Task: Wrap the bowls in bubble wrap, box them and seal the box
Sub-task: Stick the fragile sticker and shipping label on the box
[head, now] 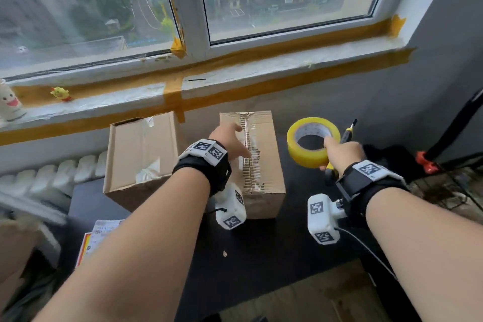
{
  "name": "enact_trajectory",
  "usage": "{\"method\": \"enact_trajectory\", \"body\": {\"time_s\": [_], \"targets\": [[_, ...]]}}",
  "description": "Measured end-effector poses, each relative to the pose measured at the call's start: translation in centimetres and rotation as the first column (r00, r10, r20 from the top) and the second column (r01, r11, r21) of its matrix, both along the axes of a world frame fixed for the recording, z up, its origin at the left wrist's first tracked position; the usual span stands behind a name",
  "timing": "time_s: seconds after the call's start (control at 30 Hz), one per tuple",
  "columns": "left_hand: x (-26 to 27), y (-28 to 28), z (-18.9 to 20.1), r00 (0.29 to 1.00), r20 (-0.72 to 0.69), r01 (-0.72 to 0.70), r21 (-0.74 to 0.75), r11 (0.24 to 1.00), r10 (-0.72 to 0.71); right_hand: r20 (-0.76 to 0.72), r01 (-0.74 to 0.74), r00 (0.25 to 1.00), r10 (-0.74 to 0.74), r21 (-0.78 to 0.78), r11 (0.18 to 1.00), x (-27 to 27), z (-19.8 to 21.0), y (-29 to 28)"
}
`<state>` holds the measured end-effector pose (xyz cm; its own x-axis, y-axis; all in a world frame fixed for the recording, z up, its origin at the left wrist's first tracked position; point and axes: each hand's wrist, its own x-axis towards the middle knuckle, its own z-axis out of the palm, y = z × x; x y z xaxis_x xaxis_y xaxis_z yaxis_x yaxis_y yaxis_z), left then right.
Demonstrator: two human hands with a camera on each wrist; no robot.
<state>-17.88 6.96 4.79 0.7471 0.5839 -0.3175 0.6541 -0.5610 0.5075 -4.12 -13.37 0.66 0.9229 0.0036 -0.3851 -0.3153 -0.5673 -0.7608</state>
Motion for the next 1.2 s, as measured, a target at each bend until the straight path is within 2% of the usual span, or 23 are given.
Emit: {"method": "enact_trajectory", "body": {"time_s": [0.17, 0.4, 0.53, 0.6, 0.7, 0.8, 1.07, 1.2], "targets": [[0.8, 0.6, -1.5, 0.999, -0.045, 0.033, 0.181, 0.983, -0.025, -0.137, -0.04, 0.99, 0.03, -0.073, 0.997, 0.7, -5.3, 0.2], [0.7, 1.2, -2.6, 0.999, 0.04, -0.005, 0.156, 0.988, -0.001, -0.264, -0.109, 0.962, 0.067, -0.149, 0.983, 0.0, -9.3, 0.5], [0.6, 1.7, -2.8, 0.997, 0.074, -0.011, 0.127, 0.992, 0.001, -0.275, -0.106, 0.96, 0.051, -0.19, 0.976, 0.2, -9.5, 0.8], [0.7, 1.7, -2.8, 0.997, 0.074, -0.016, 0.124, 0.992, 0.007, -0.218, -0.114, 0.974, 0.057, -0.262, 0.958, 0.3, -9.2, 1.0], [0.8, 1.7, -2.7, 0.997, 0.071, -0.016, 0.106, 0.994, 0.009, -0.061, -0.18, 0.984, 0.17, -0.412, 0.893, -0.1, -8.5, 1.5], [0.8, 1.8, -2.5, 0.997, 0.07, -0.018, 0.083, 0.996, 0.012, 0.043, -0.26, 0.95, 0.308, -0.432, 0.863, -0.7, -8.0, 2.0], [0.6, 1.5, -1.8, 0.999, 0.042, -0.016, 0.074, 0.997, 0.013, -0.066, -0.441, 0.881, 0.468, -0.474, 0.762, -1.0, -8.6, 3.1], [0.5, 1.8, 0.4, 0.999, 0.045, -0.013, 0.046, 0.999, 0.011, -0.085, -0.471, 0.861, 0.501, -0.503, 0.725, -1.3, -7.6, 3.4]]}}
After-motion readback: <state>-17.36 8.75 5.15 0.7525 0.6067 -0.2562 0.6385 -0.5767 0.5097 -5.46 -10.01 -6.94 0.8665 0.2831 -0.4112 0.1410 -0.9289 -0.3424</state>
